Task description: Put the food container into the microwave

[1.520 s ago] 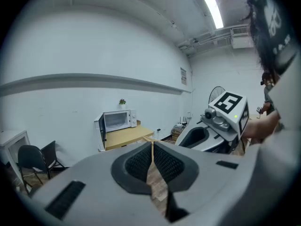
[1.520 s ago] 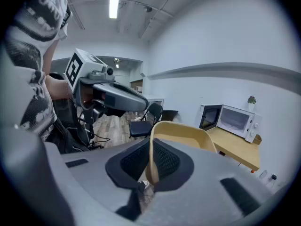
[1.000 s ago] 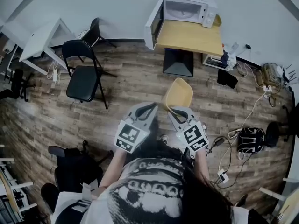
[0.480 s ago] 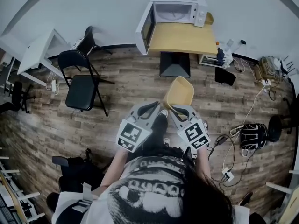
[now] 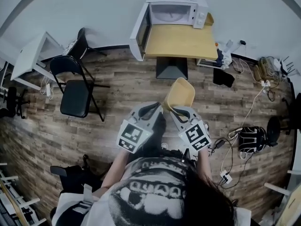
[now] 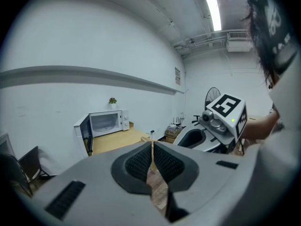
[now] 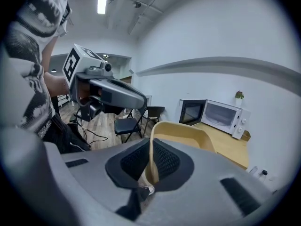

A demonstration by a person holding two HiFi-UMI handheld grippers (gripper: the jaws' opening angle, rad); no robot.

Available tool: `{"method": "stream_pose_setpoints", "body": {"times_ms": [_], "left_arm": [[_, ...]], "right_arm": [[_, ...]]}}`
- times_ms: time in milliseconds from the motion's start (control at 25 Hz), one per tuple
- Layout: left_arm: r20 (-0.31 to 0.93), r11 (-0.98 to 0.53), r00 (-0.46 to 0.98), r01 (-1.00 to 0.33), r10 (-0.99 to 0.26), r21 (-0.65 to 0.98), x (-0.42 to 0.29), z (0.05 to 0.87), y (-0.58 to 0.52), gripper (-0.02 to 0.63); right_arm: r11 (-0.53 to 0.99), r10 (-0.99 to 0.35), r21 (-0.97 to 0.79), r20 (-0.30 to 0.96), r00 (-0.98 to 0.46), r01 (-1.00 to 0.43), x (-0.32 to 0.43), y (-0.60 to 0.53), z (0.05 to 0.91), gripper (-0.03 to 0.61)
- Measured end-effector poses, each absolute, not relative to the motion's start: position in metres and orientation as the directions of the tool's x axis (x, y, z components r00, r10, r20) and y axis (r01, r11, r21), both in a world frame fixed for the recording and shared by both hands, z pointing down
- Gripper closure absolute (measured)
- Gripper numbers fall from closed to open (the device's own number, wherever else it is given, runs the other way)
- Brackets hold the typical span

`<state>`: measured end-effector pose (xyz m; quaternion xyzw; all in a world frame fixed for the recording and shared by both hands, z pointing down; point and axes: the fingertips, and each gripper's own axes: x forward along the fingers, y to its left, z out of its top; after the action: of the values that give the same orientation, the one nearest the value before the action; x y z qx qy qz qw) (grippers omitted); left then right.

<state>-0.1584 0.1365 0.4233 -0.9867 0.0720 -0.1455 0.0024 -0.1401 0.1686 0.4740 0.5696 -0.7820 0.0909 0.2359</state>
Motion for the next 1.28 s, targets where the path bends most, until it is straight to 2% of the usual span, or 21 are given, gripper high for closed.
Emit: {"method": "stream_pose_setpoints", "body": {"times_ms": [560,1040,1280], "left_arm": [[0.283,-0.990,0.950,-0.142,-0.129,0.026,-0.056,0.424,-0.031,0.603],[0.302,-0.993,0.950,-0.098,-0.076,0.058,-0.005,0.431,-0.116,0.603],[0.300,-0.998,0.953,-0.042,-0.025,0.049,0.015,0.431,-0.138,0.603]], "right_arm": [[0.315,-0.833,0.093,0.503,-0.229,-0.944,-0.042,0.021,0.461,0.552],[0.324,-0.814,0.082,0.532,-0.234,-0.943,0.004,-0.077,0.468,0.552],[0.272,-0.829,0.091,0.528,-0.185,-0.958,0.027,-0.105,0.468,0.552]]}}
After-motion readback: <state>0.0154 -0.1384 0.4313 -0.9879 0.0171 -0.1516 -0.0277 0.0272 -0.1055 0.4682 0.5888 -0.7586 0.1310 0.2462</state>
